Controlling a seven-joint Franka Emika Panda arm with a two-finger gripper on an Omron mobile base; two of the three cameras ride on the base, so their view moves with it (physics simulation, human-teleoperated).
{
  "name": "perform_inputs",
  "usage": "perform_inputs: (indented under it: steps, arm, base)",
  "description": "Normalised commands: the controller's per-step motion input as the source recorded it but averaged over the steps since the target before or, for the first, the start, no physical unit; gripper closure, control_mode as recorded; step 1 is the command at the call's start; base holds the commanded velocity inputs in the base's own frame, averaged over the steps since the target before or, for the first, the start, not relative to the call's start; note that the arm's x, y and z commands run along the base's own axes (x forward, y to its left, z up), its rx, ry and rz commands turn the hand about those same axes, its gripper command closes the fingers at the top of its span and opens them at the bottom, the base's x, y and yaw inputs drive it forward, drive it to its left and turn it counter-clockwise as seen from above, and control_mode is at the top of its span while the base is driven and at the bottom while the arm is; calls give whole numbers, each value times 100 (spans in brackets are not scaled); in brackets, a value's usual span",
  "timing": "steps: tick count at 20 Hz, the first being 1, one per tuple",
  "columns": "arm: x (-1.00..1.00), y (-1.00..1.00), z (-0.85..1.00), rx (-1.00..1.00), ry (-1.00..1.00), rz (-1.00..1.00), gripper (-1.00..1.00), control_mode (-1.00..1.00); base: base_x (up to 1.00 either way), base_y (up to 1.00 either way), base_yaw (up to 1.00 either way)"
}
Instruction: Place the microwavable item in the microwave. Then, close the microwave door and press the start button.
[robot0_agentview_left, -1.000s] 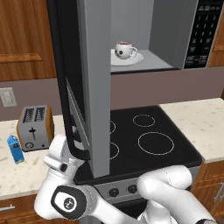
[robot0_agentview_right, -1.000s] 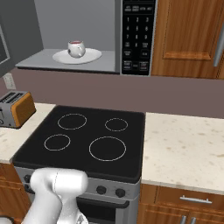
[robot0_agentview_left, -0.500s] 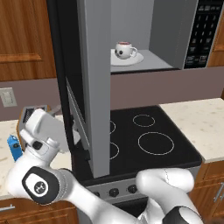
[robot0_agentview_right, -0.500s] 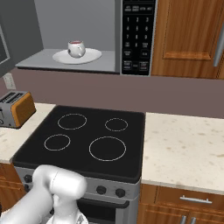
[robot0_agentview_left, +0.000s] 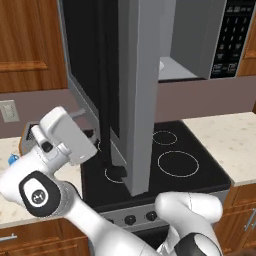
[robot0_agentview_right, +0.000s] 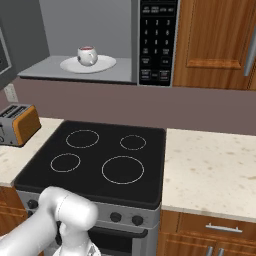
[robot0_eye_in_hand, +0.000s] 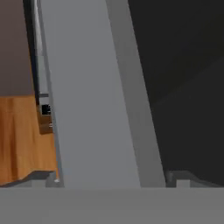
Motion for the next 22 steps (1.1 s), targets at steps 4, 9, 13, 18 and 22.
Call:
perform_inputs:
  steps: [4,9,13,18,22]
  arm:
    - [-15,-86,11,23,0,0,-100,-100]
    - [-1,-100,3,26,0,4,-100,-100]
    - [0,-99,0,24,0,11,-100,-100]
    - [0,-92,0,21,2,21,-100,-100]
    - [4,-67,0,9,3,23,-100,-100]
  base:
    - [0,0,0]
    - [0,0,0]
    - [0,0,0]
    - [0,0,0]
    - [0,0,0]
